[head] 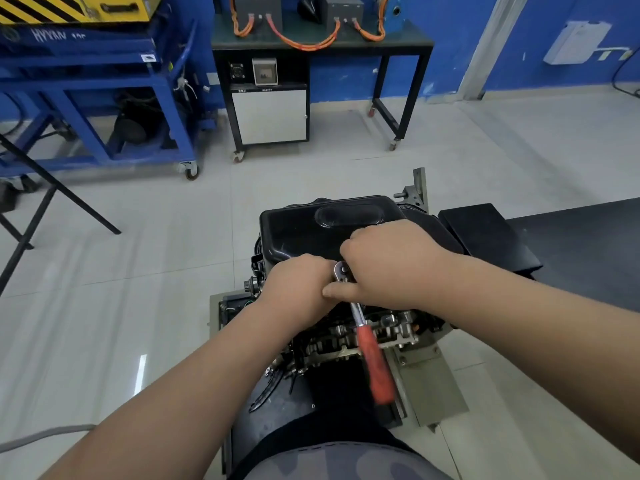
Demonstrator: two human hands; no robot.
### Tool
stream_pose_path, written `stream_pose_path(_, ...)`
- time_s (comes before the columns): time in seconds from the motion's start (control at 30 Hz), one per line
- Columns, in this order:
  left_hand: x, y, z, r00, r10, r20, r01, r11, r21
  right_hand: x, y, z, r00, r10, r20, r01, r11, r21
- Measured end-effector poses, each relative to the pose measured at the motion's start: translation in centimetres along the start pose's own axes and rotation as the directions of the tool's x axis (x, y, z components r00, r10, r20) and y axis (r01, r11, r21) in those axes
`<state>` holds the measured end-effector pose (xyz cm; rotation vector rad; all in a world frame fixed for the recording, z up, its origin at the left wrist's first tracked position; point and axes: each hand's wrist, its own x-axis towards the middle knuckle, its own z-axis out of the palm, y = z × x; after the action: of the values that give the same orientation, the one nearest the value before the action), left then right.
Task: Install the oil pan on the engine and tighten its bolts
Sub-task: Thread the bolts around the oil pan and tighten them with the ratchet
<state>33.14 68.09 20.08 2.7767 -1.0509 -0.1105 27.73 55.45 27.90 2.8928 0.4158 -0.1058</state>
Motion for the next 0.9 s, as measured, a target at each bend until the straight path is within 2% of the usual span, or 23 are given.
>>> stream_pose_path(0.03, 0.0, 0.0, 0.0, 1.0, 0.006, -0.002, -0.006, 1.0, -0.012, 0.0, -0.1, -0.1, 1.0, 0.003, 0.016, -0.003, 1.0, 0.019)
stream_pose_path(0.13, -0.1, -0.3, 0.2, 0.996, 0.07, -0.05, -0.073, 0.995, -0.071, 0.2, 0.5, -0.4, 0.986, -0.164, -0.003, 0.164, 0.986, -0.009)
stream_pose_path(0.2, 0.0, -0.5, 0.2, 0.994, 0.089, -0.059, -0.093, 0.994, -0.063, 0.4, 1.0, -0.6, 0.976, -0.216, -0.009, 0.216, 0.976, -0.029)
stream_pose_path(0.27, 0.1, -0.7, 0.0, 0.996, 0.067, -0.055, -0.07, 0.996, -0.061, 0.4, 0.8, -0.6, 0.985, -0.175, -0.013, 0.174, 0.984, -0.036)
stream_pose_path(0.37, 0.1, -0.8, -0.1, 1.0, 0.025, -0.013, -0.025, 1.0, 0.0, 0.3, 0.2, -0.3, 0.999, -0.03, -0.013, 0.03, 1.0, -0.003)
stream_pose_path(0.43, 0.0, -0.8, 0.1, 1.0, 0.025, 0.008, -0.025, 1.0, 0.005, 0.4, 0.1, -0.1, 1.0, -0.017, -0.001, 0.017, 0.999, 0.035)
stream_pose_path(0.6, 0.2, -1.0, 0.2, 0.988, 0.153, -0.026, -0.154, 0.987, -0.04, 1.0, 1.4, -0.8, 0.975, -0.223, 0.013, 0.223, 0.975, 0.017)
stream_pose_path(0.67, 0.2, -1.1, 0.2, 0.992, 0.122, -0.044, -0.124, 0.991, -0.054, 1.0, 1.2, -0.7, 0.983, -0.183, -0.014, 0.183, 0.983, 0.02)
stream_pose_path(0.73, 0.2, -1.0, 0.1, 0.998, 0.052, -0.034, -0.054, 0.996, -0.068, 0.9, 0.5, 0.1, 0.997, -0.053, -0.048, 0.053, 0.999, 0.002)
stream_pose_path(0.83, 0.1, -1.0, 0.0, 0.999, 0.032, 0.009, -0.031, 0.996, -0.088, 0.8, -0.2, 0.4, 0.989, 0.144, 0.01, -0.144, 0.984, 0.099)
stream_pose_path(0.9, 0.1, -1.1, 0.1, 0.996, 0.087, -0.01, -0.087, 0.991, -0.098, 1.0, 0.1, 0.2, 0.996, 0.087, 0.024, -0.089, 0.992, 0.09)
